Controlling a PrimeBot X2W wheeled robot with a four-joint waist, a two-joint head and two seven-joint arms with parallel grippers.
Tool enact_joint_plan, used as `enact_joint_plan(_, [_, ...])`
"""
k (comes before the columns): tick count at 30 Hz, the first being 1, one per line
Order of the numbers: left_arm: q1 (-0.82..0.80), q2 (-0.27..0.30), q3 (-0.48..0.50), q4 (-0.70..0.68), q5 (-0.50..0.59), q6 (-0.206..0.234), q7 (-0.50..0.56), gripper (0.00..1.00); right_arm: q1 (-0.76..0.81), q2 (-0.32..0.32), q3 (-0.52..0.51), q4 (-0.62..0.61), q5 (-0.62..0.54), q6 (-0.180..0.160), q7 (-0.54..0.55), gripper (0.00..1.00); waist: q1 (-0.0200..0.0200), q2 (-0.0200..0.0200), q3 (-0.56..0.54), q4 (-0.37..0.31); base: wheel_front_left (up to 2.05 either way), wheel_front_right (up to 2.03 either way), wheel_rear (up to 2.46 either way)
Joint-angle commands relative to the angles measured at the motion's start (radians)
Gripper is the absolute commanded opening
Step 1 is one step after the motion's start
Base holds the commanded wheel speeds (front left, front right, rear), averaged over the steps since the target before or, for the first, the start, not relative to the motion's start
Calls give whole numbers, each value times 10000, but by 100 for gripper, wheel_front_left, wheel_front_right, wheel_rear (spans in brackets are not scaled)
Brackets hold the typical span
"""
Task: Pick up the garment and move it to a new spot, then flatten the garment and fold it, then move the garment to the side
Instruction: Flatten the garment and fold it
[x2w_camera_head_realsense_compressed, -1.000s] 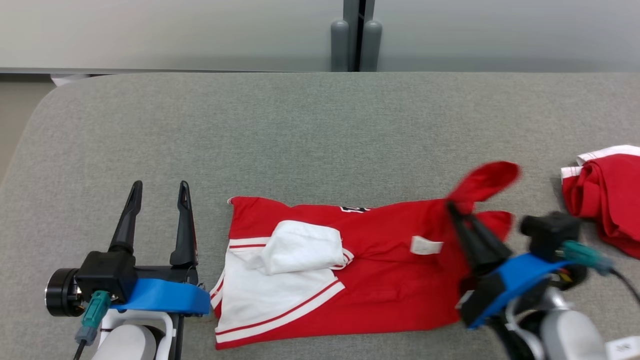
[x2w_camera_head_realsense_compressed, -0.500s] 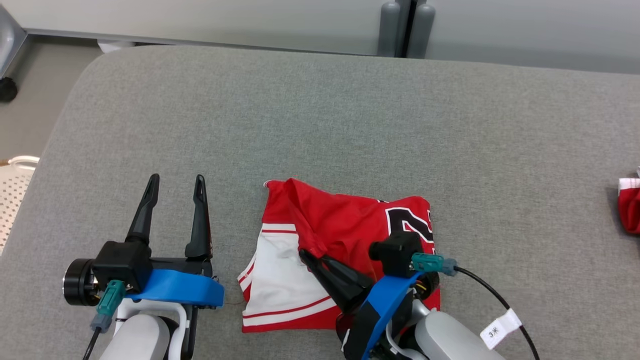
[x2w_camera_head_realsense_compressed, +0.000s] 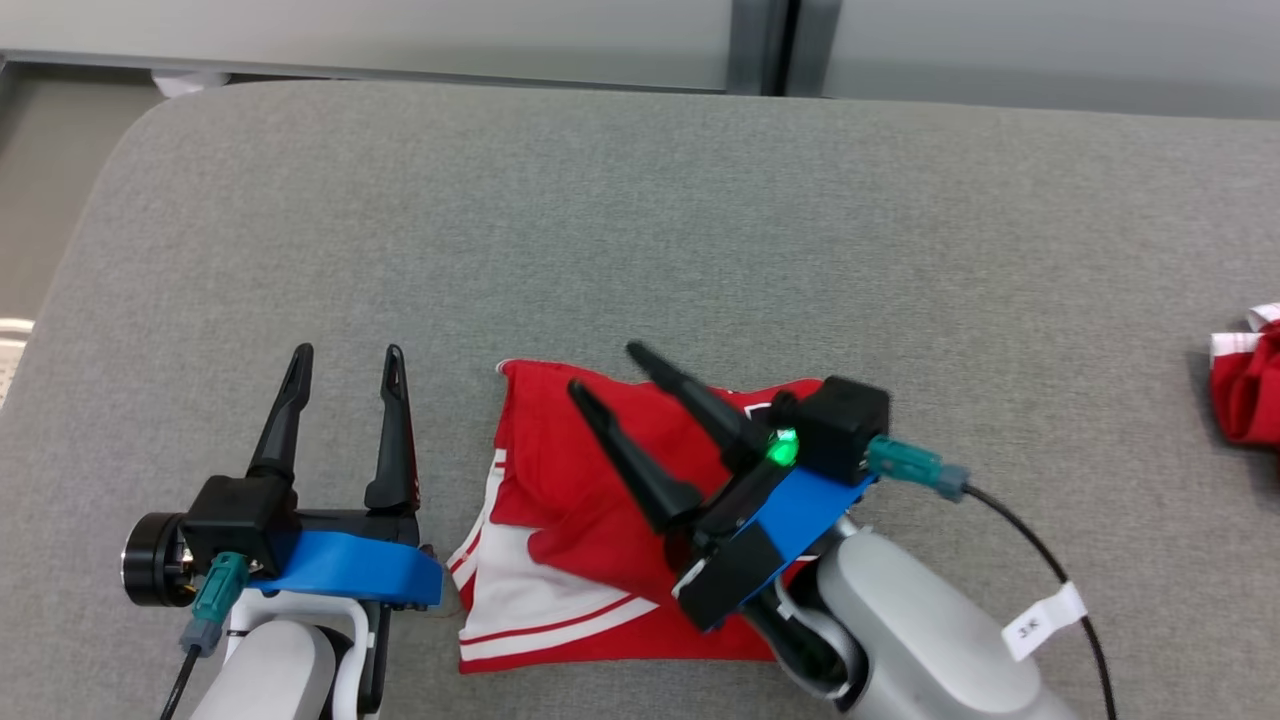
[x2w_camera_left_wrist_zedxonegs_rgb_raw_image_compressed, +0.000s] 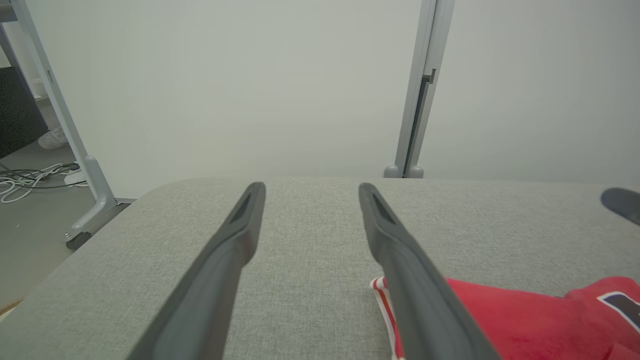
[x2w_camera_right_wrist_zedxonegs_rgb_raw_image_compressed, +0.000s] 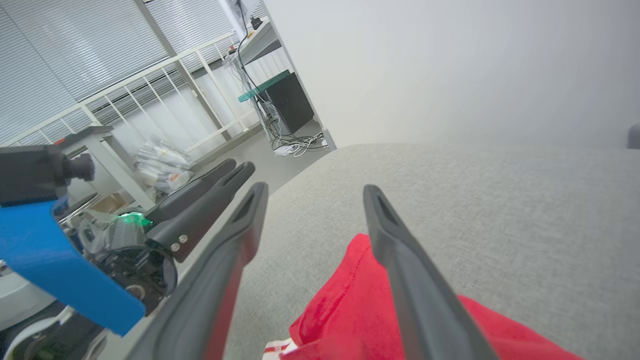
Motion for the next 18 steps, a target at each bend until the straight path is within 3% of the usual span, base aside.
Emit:
enact_joint_plan(1, [-46,56,29,6,4,21,-66,100,-145,-11,-219,-133,-180,1,-130,100,-1,-2,-96,-149,0,0,0])
enact_joint_plan(9, [248,240,150,-122,-20,206,-4,100,991,-631,-3317,-1219,-1658,1,-310,100,-1,-2,-413,-784,0,0,0])
enact_joint_plan(14, [501,391,211,-213,-51,330,69,100,2553,-1066,-5735,-2103,-2573,1,119,100,-1,-2,-645,-1114,0,0,0])
enact_joint_plan(18, [814,489,229,-181,-140,373,119,100,3885,-995,-7067,-2842,-3121,2,675,100,-1,-2,-993,-1290,0,0,0])
